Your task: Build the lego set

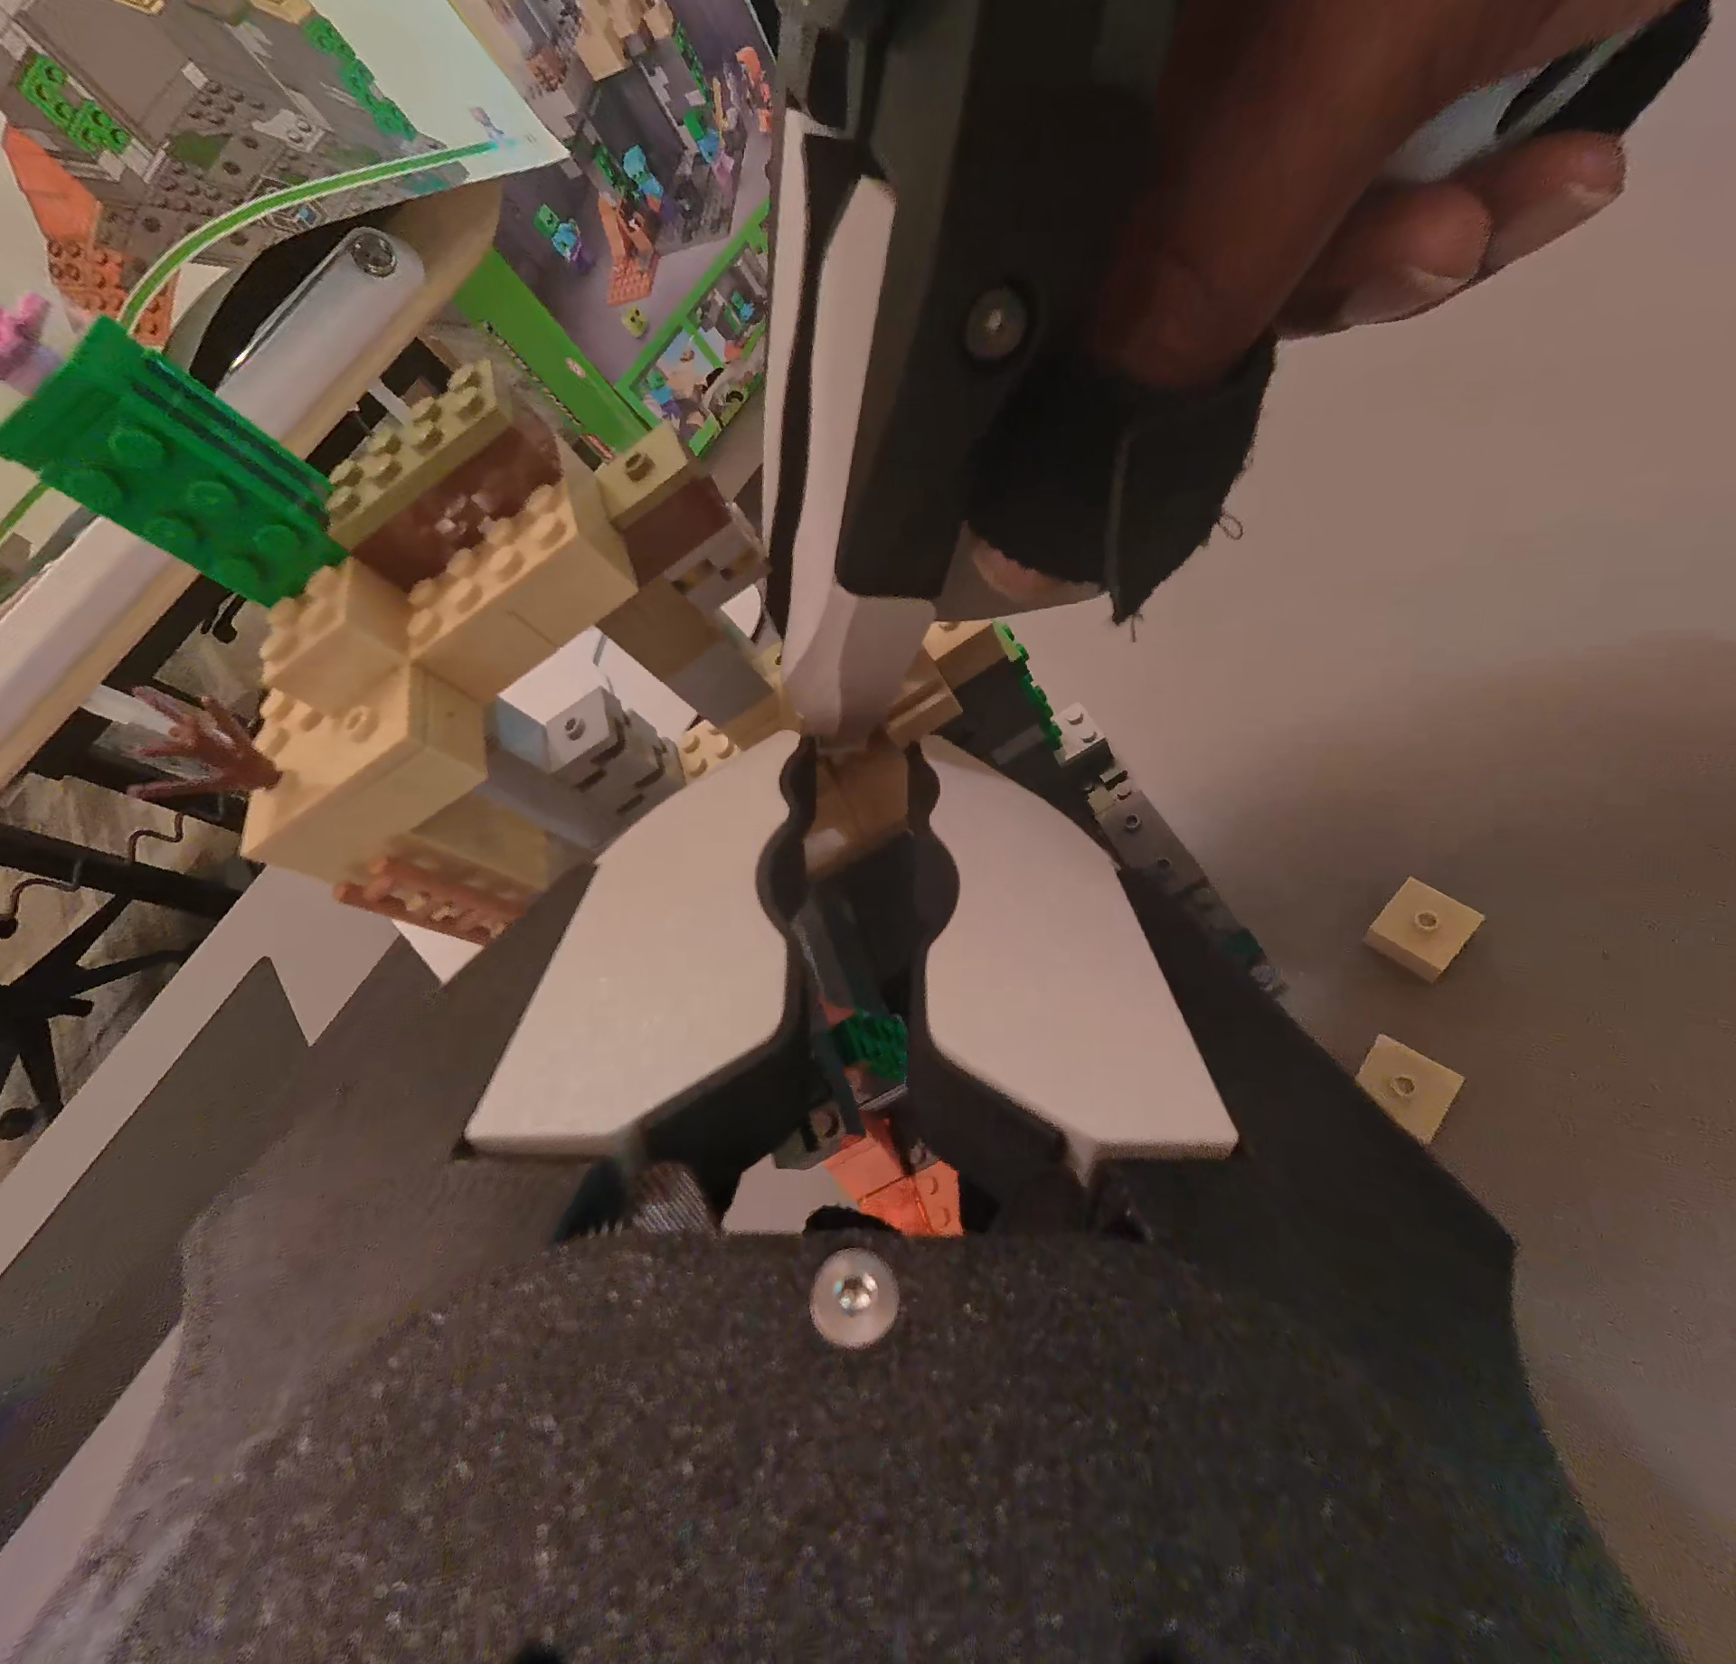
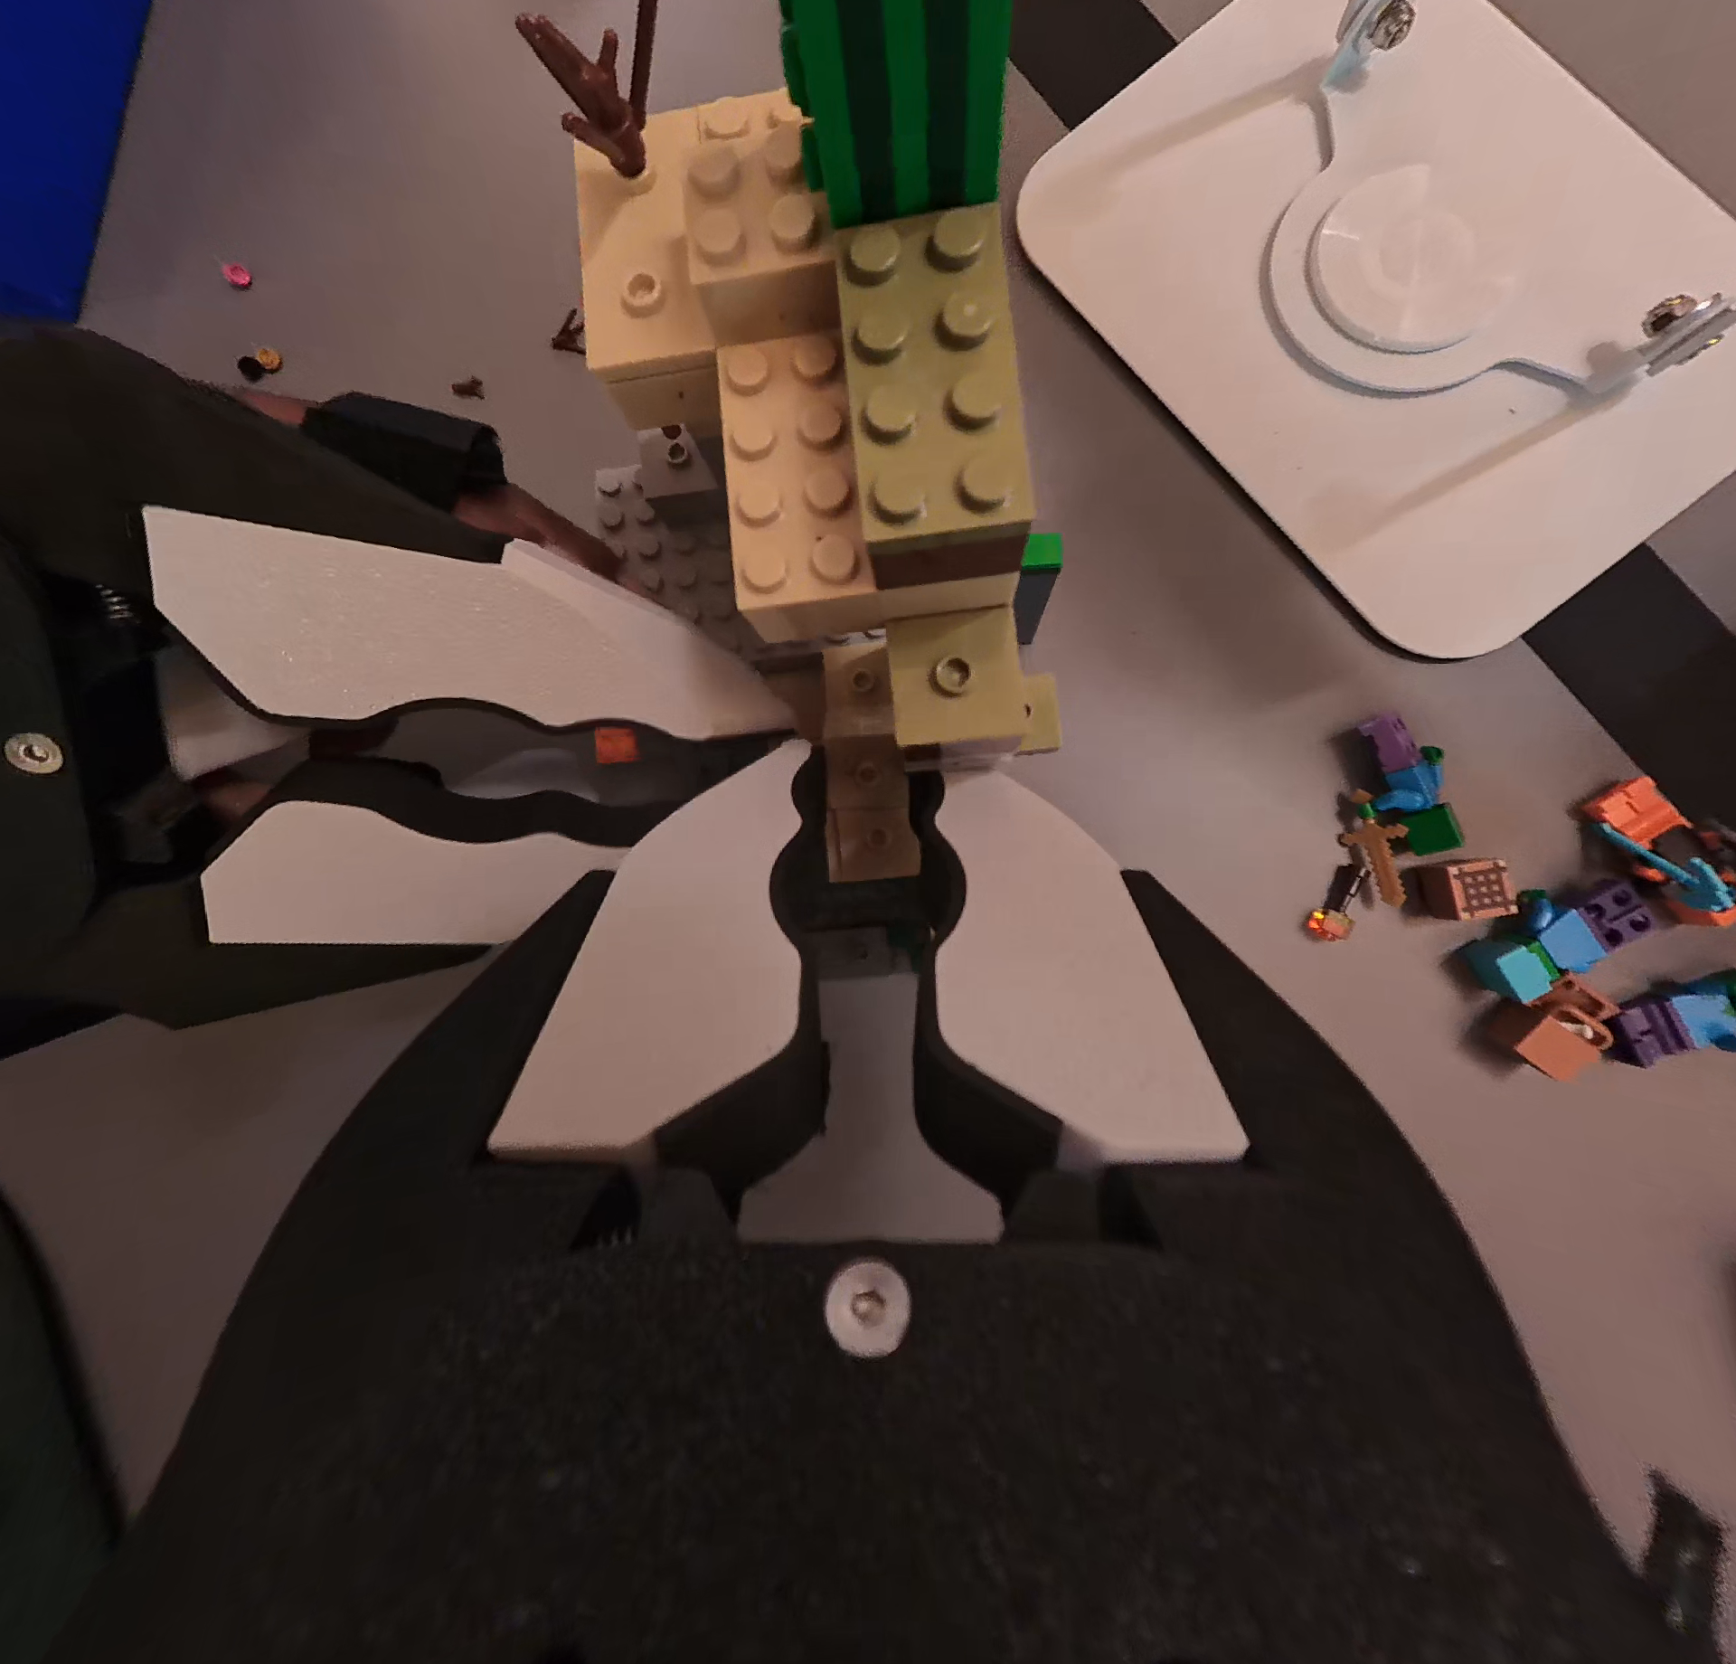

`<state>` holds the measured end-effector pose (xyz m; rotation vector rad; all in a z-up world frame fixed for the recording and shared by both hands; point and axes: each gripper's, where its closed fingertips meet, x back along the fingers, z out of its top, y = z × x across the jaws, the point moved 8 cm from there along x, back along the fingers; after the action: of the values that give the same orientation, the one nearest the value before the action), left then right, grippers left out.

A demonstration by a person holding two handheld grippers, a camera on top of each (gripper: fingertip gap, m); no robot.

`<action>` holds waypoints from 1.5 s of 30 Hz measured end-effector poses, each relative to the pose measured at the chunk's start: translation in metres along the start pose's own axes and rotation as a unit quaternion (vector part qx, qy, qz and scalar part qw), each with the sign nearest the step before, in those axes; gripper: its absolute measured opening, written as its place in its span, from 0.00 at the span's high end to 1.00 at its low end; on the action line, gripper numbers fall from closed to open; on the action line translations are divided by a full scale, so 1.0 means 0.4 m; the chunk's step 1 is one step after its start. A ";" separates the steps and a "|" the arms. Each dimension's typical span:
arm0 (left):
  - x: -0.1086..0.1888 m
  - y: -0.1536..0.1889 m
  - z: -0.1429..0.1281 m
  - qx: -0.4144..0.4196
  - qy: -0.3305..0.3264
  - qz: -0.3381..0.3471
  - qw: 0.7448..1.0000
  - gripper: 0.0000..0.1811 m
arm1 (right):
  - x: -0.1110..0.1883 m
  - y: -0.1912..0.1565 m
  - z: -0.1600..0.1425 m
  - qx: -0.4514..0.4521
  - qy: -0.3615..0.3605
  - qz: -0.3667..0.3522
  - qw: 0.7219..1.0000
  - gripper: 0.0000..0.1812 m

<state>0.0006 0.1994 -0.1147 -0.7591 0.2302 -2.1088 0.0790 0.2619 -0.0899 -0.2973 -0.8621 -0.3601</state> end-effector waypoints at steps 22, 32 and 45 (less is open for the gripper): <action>-0.019 -0.012 0.006 -0.052 -0.040 -0.027 0.997 0.91 | 0.004 0.003 0.008 0.005 -0.020 -0.009 1.000 0.90; -0.014 -0.020 0.011 -0.053 -0.035 -0.039 0.997 0.90 | -0.003 0.004 0.009 0.004 -0.023 -0.009 1.000 0.90; -0.015 -0.020 0.009 -0.073 -0.045 -0.044 0.995 0.91 | 0.020 -0.001 -0.021 0.036 0.017 -0.010 0.999 0.84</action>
<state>0.0002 0.2094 -0.1112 -0.9639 0.3099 -2.1512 0.0891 0.2567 -0.0888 -0.2155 -0.8438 -0.3506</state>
